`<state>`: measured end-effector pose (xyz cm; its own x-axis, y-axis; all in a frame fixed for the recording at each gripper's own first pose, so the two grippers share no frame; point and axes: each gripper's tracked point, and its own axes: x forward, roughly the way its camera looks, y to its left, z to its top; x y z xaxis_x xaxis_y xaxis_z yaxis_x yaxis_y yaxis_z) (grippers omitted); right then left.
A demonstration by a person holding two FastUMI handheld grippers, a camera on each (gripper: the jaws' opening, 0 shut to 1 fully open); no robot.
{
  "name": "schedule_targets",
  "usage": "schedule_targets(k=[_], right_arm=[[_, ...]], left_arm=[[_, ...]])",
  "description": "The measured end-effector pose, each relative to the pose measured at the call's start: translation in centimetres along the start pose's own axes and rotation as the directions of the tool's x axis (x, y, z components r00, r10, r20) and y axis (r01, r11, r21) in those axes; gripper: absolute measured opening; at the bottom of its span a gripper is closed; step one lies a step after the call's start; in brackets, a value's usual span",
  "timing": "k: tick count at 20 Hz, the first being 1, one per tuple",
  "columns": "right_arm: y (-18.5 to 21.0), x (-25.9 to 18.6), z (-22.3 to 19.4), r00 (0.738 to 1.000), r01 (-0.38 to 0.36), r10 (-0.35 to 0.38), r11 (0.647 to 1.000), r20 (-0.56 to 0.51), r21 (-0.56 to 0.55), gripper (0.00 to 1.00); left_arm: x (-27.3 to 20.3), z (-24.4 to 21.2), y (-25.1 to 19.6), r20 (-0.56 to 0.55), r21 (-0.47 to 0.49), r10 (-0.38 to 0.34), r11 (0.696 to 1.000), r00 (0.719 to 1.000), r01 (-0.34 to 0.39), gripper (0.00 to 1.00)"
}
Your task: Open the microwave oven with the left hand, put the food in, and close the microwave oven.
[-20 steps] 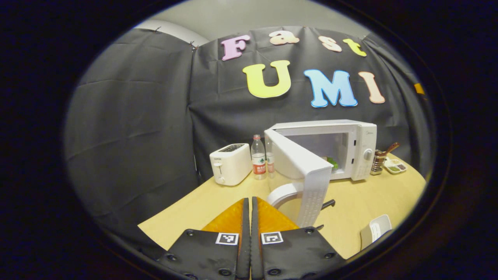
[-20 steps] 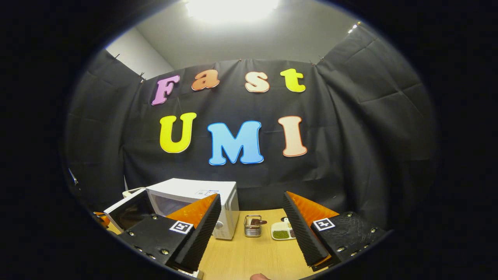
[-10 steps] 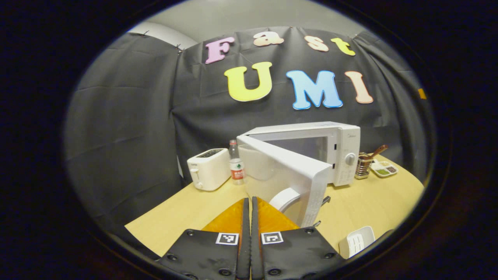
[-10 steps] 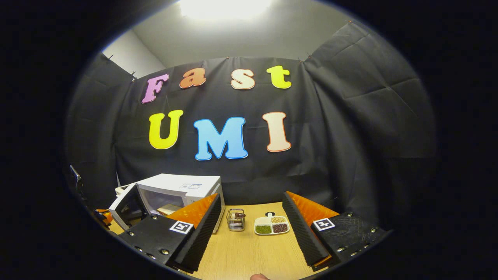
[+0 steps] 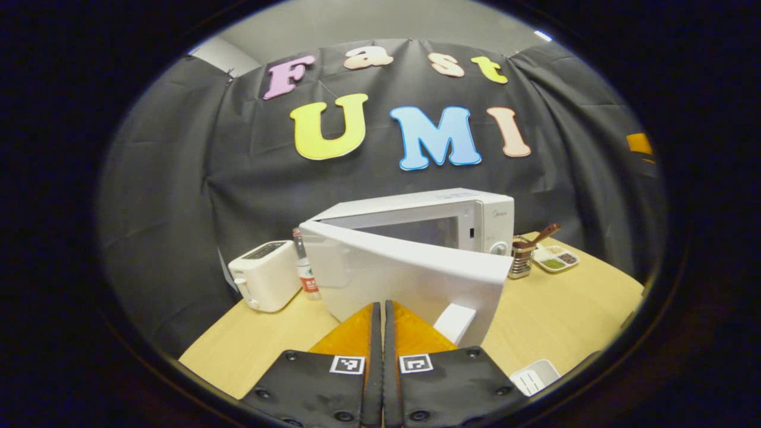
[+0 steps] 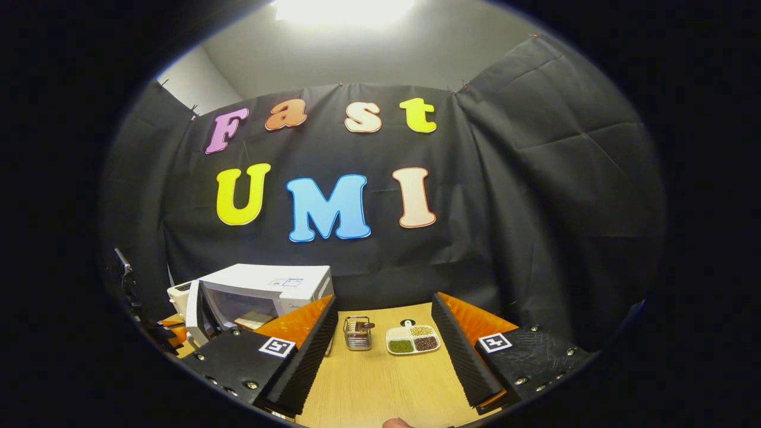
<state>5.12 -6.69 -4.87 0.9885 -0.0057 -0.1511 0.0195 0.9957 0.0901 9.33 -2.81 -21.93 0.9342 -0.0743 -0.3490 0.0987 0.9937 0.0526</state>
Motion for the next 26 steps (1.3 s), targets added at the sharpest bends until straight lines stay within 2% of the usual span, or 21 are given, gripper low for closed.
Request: schedule_targets(k=[6, 15, 26], right_arm=[[1.6, 0.0, -1.4, 0.999, 0.047, -0.046, 0.999, -0.029, 0.018, 0.96], [3.3, -0.3, -2.6, 0.993, 0.094, -0.094, 0.996, -0.067, -0.011, 0.96], [3.1, -1.2, -2.4, 0.981, 0.182, -0.184, 0.983, -0.061, -0.037, 0.96]], left_arm=[[3.3, 1.8, -0.9, 0.016, -0.022, -0.075, 0.997, 0.997, 0.075, 0.07], [8.5, 3.5, -3.2, 0.036, 0.005, -0.184, 0.983, 0.982, 0.184, 0.07], [13.8, 4.8, -4.6, 0.052, -0.003, -0.236, 0.972, 0.97, 0.236, 0.08]])
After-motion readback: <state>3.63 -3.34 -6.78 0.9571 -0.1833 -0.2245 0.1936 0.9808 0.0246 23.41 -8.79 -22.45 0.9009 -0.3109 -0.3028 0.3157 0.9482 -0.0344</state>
